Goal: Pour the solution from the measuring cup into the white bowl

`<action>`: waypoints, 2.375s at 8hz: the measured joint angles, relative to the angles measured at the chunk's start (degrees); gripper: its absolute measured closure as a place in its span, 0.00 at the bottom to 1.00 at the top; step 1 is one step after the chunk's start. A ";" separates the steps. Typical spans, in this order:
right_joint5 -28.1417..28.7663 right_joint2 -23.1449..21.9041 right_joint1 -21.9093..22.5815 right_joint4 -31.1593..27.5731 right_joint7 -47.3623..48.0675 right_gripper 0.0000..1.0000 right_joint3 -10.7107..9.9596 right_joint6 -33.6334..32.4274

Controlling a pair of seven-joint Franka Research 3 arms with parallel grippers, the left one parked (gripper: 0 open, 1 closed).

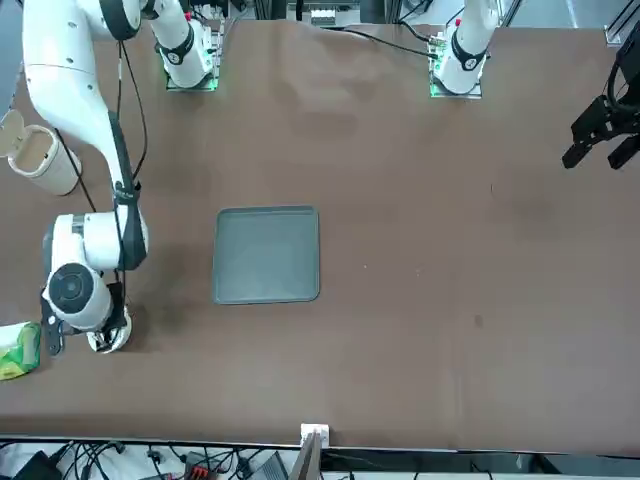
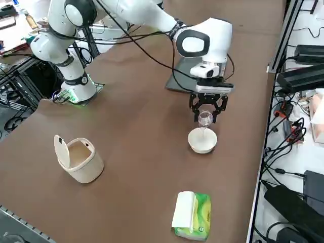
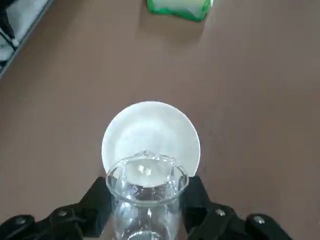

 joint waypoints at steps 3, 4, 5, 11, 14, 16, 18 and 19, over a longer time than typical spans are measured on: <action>10.19 -0.02 -3.19 1.25 -9.91 0.26 -0.01 0.47; 12.42 -0.05 -3.91 1.95 -12.36 0.26 -0.01 0.47; 14.33 -0.05 -4.45 2.22 -14.34 0.26 -0.01 0.47; 33.72 -0.04 -9.03 2.56 -23.93 0.26 -0.04 0.50; 43.92 -0.04 -12.52 2.56 -26.99 0.26 -0.05 0.44; 49.84 -0.04 -14.42 2.56 -28.17 0.26 -0.04 0.33; 54.77 -0.03 -16.13 2.55 -28.93 0.26 -0.05 -0.23; 57.70 -0.02 -17.26 2.55 -30.29 0.26 -0.04 -1.32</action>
